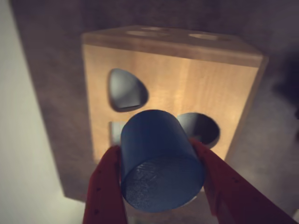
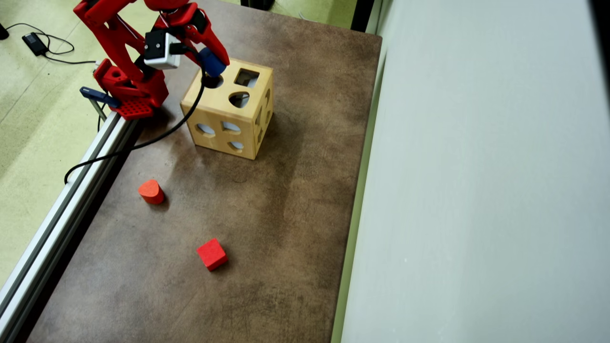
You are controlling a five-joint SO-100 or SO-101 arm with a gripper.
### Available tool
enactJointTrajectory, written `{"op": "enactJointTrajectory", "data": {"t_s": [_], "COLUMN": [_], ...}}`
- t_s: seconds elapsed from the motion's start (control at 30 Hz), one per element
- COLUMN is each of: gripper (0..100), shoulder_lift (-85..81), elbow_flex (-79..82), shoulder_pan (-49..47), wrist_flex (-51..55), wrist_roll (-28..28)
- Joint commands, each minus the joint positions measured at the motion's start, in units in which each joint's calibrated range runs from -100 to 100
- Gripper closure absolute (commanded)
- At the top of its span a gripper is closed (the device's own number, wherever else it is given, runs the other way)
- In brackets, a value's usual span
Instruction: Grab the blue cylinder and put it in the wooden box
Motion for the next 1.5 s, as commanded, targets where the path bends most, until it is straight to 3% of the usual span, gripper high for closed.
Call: {"op": "enactJointTrajectory", "data": {"t_s": [0.0,1.47], "gripper": [98,98], "shoulder_lift": [-5.70,-6.64], "elbow_flex": [4.39,13.42], "shoulder_pan": [-0.30,-6.39], "wrist_flex": [0.01,-0.07], "wrist_roll": [-0.05,2.00]}}
